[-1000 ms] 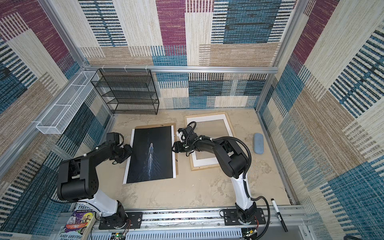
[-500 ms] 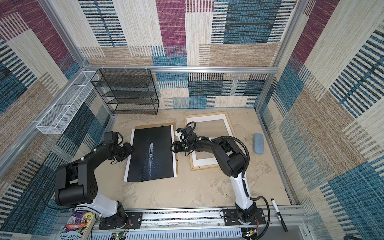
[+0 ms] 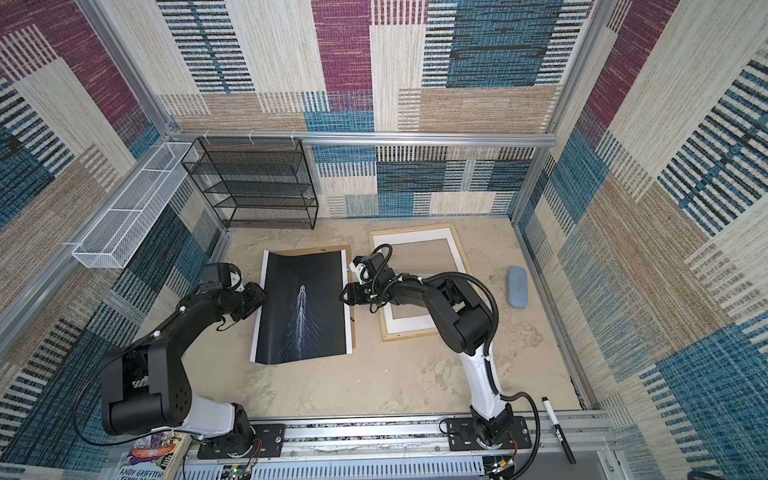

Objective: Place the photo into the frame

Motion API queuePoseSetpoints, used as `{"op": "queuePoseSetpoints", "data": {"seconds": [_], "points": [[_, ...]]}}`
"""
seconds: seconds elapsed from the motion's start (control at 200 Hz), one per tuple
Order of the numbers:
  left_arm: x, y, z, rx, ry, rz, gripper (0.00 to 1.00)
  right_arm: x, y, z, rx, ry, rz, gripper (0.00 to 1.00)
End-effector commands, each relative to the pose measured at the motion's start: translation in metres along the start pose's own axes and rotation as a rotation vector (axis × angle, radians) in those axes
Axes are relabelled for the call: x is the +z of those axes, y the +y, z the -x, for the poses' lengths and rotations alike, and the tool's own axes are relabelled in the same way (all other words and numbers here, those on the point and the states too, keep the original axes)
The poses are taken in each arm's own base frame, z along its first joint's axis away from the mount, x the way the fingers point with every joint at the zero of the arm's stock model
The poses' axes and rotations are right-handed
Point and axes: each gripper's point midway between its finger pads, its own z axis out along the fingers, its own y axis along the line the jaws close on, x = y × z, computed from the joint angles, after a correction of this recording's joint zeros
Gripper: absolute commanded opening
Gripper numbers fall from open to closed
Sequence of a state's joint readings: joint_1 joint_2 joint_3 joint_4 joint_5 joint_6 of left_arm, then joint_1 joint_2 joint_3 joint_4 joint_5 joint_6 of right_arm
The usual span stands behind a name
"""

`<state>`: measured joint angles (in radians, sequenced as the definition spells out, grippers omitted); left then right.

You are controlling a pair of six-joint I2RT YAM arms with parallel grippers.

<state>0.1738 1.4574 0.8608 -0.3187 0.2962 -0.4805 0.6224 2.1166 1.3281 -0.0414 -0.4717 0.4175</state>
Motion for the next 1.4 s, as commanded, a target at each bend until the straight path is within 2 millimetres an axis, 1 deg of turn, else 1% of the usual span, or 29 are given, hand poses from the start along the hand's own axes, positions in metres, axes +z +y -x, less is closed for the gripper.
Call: {"op": "queuePoseSetpoints", "data": {"seconds": [0.0, 0.15, 0.34, 0.681, 0.846, 1.041, 1.282, 1.397], "points": [[-0.005, -0.008, -0.005, -0.010, 0.015, -0.041, 0.49, 0.002, -0.012, -0.027, 0.070, 0.091, -0.046, 0.61], [-0.012, -0.013, -0.004, -0.009, 0.000, -0.056, 0.46, 0.001, -0.012, -0.027, 0.069, 0.087, -0.045, 0.61], [-0.020, -0.018, -0.003, -0.001, -0.019, -0.069, 0.44, -0.002, -0.010, -0.027, 0.067, 0.082, -0.044, 0.61], [-0.032, -0.038, -0.001, 0.029, -0.033, -0.126, 0.41, -0.002, -0.009, -0.026, 0.063, 0.079, -0.041, 0.61], [-0.041, -0.049, 0.001, 0.049, -0.055, -0.150, 0.41, -0.001, -0.010, -0.027, 0.063, 0.082, -0.038, 0.61], [-0.044, -0.056, -0.001, 0.063, -0.050, -0.162, 0.41, -0.002, -0.008, -0.026, 0.060, 0.078, -0.034, 0.61], [-0.053, -0.077, -0.003, 0.109, -0.061, -0.209, 0.40, -0.002, -0.008, -0.026, 0.061, 0.077, -0.032, 0.61], [-0.054, -0.078, -0.003, 0.122, -0.060, -0.189, 0.41, -0.002, -0.008, -0.026, 0.060, 0.077, -0.030, 0.61]]}}
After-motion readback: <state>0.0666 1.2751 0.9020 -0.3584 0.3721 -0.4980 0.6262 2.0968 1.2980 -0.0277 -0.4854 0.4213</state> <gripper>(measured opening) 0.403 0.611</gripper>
